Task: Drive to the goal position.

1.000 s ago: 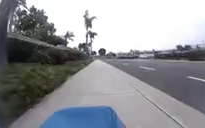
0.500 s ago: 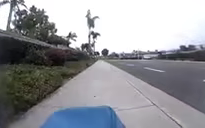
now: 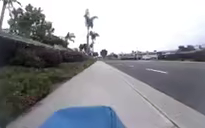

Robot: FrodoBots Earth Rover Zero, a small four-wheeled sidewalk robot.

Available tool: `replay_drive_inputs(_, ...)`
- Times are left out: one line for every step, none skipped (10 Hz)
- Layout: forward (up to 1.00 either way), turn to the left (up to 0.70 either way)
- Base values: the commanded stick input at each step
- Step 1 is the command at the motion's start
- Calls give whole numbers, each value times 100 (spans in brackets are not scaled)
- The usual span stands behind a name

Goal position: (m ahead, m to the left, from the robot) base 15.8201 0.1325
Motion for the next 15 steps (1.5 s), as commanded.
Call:
replay_drive_inputs(100,3)
replay_drive_inputs(100,27)
replay_drive_inputs(100,27)
replay_drive_inputs(100,27)
replay_drive_inputs(100,18)
replay_drive_inputs(100,2)
replay_drive_inputs(100,0)
replay_drive_inputs(100,0)
replay_drive_inputs(100,0)
replay_drive_inputs(100,0)
replay_drive_inputs(100,0)
replay_drive_inputs(100,0)
replay_drive_inputs(100,0)
replay_drive_inputs(100,0)
replay_drive_inputs(100,0)
